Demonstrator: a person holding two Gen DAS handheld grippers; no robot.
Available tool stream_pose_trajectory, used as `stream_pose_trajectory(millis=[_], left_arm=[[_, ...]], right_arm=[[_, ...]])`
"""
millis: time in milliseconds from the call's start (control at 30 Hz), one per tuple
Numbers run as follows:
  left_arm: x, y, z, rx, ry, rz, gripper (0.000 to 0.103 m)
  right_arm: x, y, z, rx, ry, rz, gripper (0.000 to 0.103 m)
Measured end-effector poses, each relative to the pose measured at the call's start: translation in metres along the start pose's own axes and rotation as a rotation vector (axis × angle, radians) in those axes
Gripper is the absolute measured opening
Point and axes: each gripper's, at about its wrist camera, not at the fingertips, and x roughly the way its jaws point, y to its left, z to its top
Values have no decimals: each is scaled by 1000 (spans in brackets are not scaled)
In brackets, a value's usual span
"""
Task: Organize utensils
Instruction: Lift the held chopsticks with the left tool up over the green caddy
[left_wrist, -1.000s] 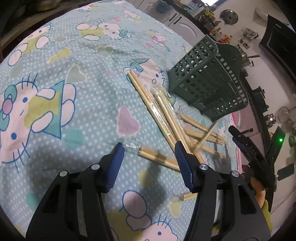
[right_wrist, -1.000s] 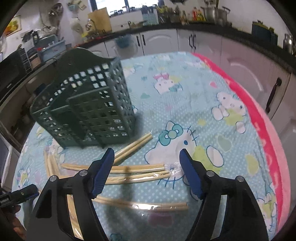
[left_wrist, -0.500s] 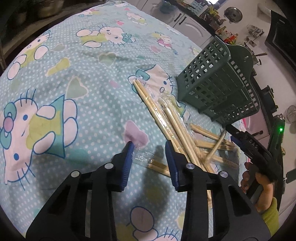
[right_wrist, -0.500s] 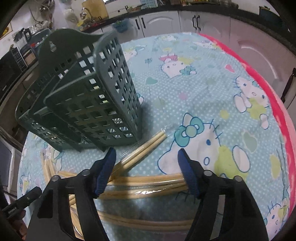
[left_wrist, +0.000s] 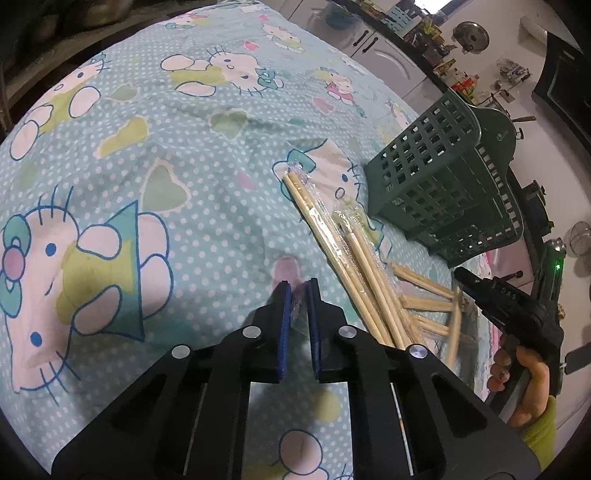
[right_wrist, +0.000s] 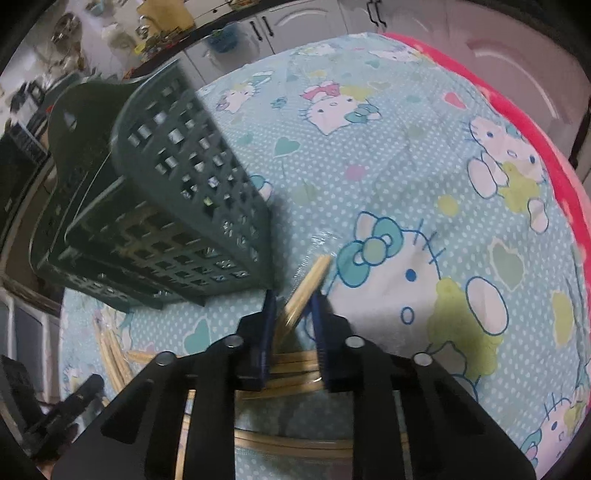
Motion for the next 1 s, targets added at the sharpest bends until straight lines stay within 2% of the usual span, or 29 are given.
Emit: stream_pose_trajectory(millis=[133, 300, 467, 567, 800, 1000], left_arm=[[0, 1, 0, 0, 2, -10, 4], [-3, 4, 2, -3, -4, -48, 2], [-21, -4, 5, 20, -45, -101, 1], [-35, -14, 9, 50, -83, -131, 1], [-64, -47, 14, 141, -146, -188, 1], [-78, -76, 15, 207, -172, -244, 1]], right_arm=[[-3, -18, 5, 78, 12, 53, 9], [-14, -27, 4, 109, 3, 91, 6], [-33, -36, 4, 102, -27, 127, 6], [-45, -26, 1, 75, -58, 122, 6], [-95, -4, -5, -54, -195, 146, 6], [-125, 12, -11, -124, -287, 163, 6]])
